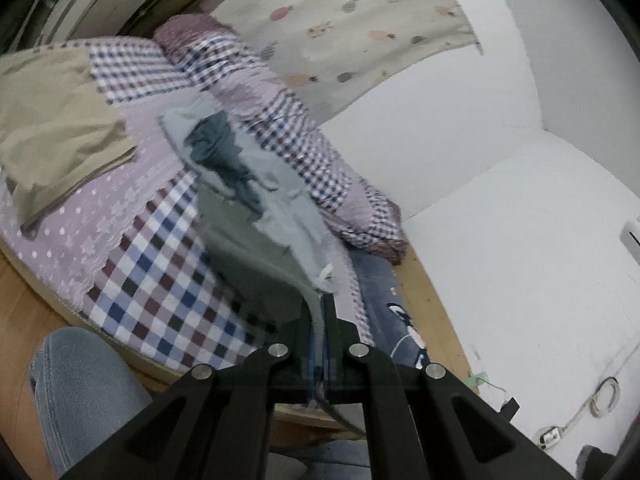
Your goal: Fold clothes
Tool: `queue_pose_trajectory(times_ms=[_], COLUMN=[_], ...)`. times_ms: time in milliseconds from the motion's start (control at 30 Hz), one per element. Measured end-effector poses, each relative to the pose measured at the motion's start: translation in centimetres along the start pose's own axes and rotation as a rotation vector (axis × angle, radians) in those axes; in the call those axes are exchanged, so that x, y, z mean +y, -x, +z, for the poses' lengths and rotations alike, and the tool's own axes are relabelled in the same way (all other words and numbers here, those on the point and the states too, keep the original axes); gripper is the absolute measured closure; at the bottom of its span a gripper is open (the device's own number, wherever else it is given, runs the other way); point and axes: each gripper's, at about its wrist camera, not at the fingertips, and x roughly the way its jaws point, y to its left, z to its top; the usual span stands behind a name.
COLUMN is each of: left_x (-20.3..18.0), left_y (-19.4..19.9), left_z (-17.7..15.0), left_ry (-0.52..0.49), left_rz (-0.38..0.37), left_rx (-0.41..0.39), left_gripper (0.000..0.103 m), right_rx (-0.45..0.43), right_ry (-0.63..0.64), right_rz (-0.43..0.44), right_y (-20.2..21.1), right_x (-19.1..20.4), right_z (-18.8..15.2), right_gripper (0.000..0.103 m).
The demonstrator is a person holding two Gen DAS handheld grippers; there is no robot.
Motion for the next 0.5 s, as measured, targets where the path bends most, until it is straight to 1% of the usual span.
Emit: queue_pose_trajectory(times_ms=[133, 233, 300, 433, 500], left_x=[-2.3, -2.8, -2.3, -0.8, -0.3], left_y=[1.2, 0.8, -0.2, -3.2, -5.4], left_z=[0.7, 1.6, 2.6, 4.8, 6.1], left_ry=[-0.015, -0.007, 0.031, 0.100, 0.121], left_rz=[-0.043, -0.042, -0.022, 0.039, 0.065], left_rx=[-0.009, -0.009, 0.000, 0.022, 0.033], left_gripper=[0.103, 0.103, 0.103, 0.103, 0.103], right_rx=[-0.024, -0.030, -0.017, 0.034, 0.053], right_ry=[-0.006, -0.038, -0.053, -0.053, -0.052], right_rz=[0.018, 0.041, 0.055, 0.096, 0.123], right_y=[2.4, 1.9, 0.5, -4.2, -6.8], right_x=[-1.5, -2.5, -3.2, -4.2, -4.8], right_z=[0.8, 1.4, 1.8, 2.9, 3.5], right_gripper=[0.103, 0.103, 0.103, 0.102, 0.102])
